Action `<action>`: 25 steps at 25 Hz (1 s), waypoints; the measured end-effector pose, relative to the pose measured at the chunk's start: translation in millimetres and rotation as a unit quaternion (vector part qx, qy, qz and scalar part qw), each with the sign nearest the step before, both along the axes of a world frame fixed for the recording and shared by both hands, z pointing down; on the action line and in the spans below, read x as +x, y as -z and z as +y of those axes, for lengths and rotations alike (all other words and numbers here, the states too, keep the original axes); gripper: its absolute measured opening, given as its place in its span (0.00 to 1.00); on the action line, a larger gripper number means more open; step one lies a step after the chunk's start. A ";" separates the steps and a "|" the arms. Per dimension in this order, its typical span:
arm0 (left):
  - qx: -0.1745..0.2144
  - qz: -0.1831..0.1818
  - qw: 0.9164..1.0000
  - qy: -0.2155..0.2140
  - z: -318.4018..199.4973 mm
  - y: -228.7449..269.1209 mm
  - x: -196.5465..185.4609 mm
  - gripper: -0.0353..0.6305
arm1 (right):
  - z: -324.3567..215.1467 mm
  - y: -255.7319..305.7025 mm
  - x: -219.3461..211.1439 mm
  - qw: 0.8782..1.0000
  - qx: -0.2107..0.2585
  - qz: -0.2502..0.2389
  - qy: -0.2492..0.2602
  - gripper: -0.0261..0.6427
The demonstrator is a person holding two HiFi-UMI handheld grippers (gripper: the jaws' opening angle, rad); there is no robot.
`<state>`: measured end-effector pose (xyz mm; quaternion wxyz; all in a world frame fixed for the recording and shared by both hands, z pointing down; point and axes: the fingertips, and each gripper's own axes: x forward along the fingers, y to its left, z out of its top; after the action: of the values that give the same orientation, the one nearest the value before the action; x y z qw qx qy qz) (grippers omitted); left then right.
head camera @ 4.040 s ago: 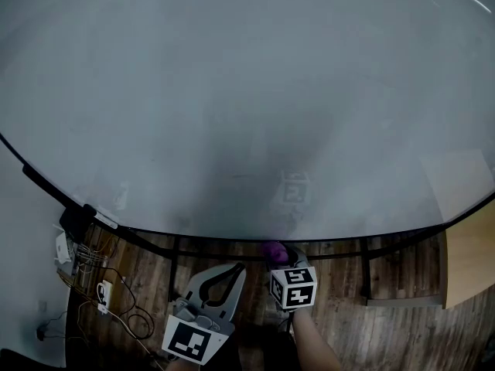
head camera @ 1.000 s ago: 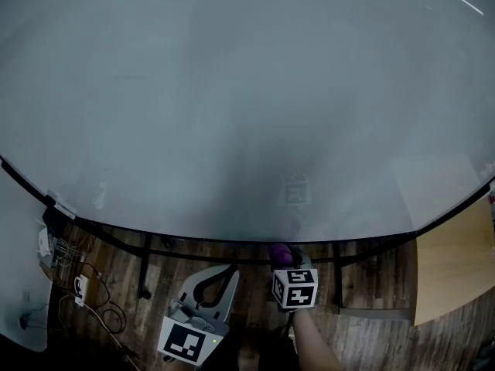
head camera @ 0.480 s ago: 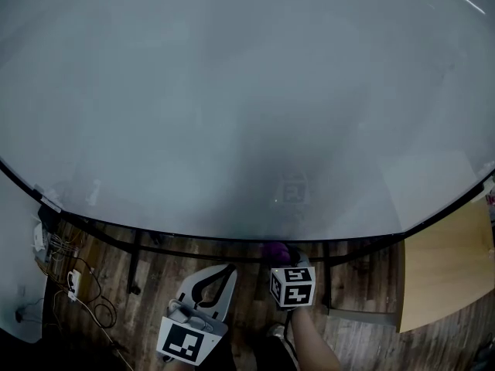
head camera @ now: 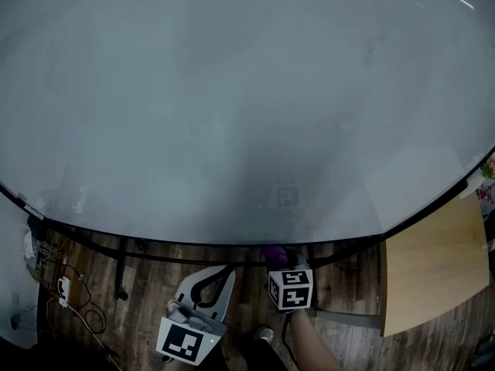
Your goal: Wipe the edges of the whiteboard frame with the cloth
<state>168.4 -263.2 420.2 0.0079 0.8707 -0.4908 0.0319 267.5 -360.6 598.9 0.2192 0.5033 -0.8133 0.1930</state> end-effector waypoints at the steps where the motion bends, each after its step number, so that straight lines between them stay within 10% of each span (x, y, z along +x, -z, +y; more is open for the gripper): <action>1: 0.000 0.001 1.000 -0.001 -1.6 0.3 5.2 0.08 | -0.8 0.0 5.2 1.000 0.000 0.001 0.000 0.21; 25: 0.006 -0.007 1.000 -0.025 -18.1 1.7 96.2 0.08 | -14.9 0.5 112.4 0.999 0.000 0.003 -0.035 0.21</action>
<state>264.6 -281.4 418.5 -0.0012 0.8825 -0.4690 0.0350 379.9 -375.5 598.4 0.2151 0.5317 -0.7946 0.1992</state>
